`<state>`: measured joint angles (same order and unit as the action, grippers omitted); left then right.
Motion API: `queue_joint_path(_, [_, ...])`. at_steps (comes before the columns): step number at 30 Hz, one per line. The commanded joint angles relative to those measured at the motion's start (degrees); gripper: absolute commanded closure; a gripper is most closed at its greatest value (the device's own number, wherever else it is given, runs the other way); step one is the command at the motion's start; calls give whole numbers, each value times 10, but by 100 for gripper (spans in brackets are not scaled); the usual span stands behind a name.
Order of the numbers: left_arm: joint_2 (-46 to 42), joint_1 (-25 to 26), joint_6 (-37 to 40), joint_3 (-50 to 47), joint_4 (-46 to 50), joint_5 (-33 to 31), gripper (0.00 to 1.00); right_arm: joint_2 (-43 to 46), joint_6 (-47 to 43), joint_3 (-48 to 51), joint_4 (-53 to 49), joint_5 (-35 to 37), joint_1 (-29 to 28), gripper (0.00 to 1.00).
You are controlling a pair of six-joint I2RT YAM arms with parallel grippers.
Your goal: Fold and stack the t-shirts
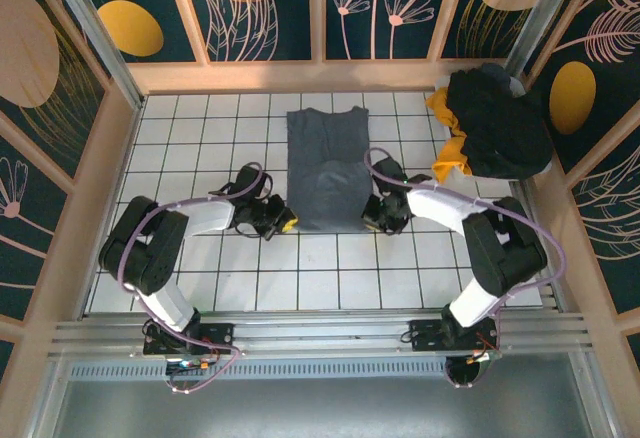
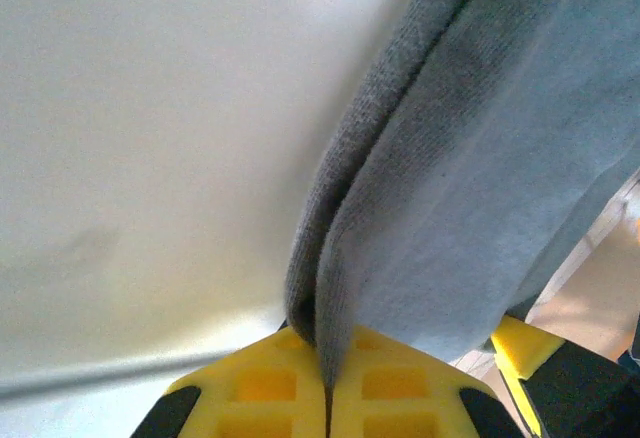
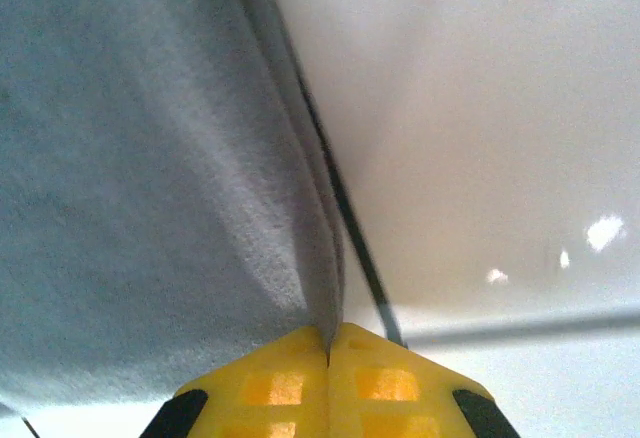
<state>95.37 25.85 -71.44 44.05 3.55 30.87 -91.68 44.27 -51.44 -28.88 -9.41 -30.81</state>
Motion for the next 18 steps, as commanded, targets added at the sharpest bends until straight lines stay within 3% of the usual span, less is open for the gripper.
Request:
queue_joint_path(1, [-63,4,49,-29,80,29,100,49,25,44,-69,-22,-46,100])
queue_joint_path(5, [-143,4,51,-59,122,36,100,123,50,62,-102,-29,-79,100])
queue_joint_path(9, [-198,4,30,-33,131,18,100,163,58,10,-142,1,-67,100])
queue_joint_path(18, [-125,-13,2,162,122,-36,100,114,50,-173,-180,45,4,100])
